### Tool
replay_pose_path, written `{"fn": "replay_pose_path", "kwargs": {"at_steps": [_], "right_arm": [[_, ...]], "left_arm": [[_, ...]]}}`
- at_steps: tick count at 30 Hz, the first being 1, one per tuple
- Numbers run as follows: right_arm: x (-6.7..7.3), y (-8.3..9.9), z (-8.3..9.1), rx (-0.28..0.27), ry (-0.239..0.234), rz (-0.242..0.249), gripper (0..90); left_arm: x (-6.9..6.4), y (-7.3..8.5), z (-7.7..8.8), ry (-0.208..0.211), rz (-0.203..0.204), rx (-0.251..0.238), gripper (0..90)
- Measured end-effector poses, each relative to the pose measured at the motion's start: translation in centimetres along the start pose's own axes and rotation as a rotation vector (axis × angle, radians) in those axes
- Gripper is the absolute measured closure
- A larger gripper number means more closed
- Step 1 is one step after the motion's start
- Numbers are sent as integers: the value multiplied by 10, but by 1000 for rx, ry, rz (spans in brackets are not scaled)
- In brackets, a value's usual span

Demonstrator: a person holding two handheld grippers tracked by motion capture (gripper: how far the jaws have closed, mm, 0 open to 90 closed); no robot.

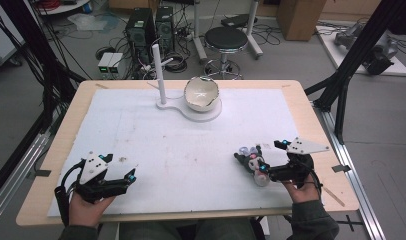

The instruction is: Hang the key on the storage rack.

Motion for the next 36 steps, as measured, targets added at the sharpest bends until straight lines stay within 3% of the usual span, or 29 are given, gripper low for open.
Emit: {"fn": "replay_pose_path", "kwargs": {"at_steps": [19,25,29,36], "right_arm": [[2,-4,5,10,23,-9,58],[5,-8,5,29,62,-19,58],[7,-9,2,56,93,-16,59],[11,-8,-9,128,85,-15,75]], "left_arm": [[-2,-2,-1,10,-14,-3,154],[-4,-2,-1,9,-17,-3,154],[-3,-2,-1,0,-15,-5,154],[-3,-1,-3,0,-19,-2,154]]}}
Point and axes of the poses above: each handheld gripper's, and its own axes: z roughly backward along the jaws, y roughly out of its underside, x roughly to its left, the point moved 1 cm from there along -z, roughly forward along the jaws, and after that the axes turned 3 degrees about -z, right-handed, at the moved point
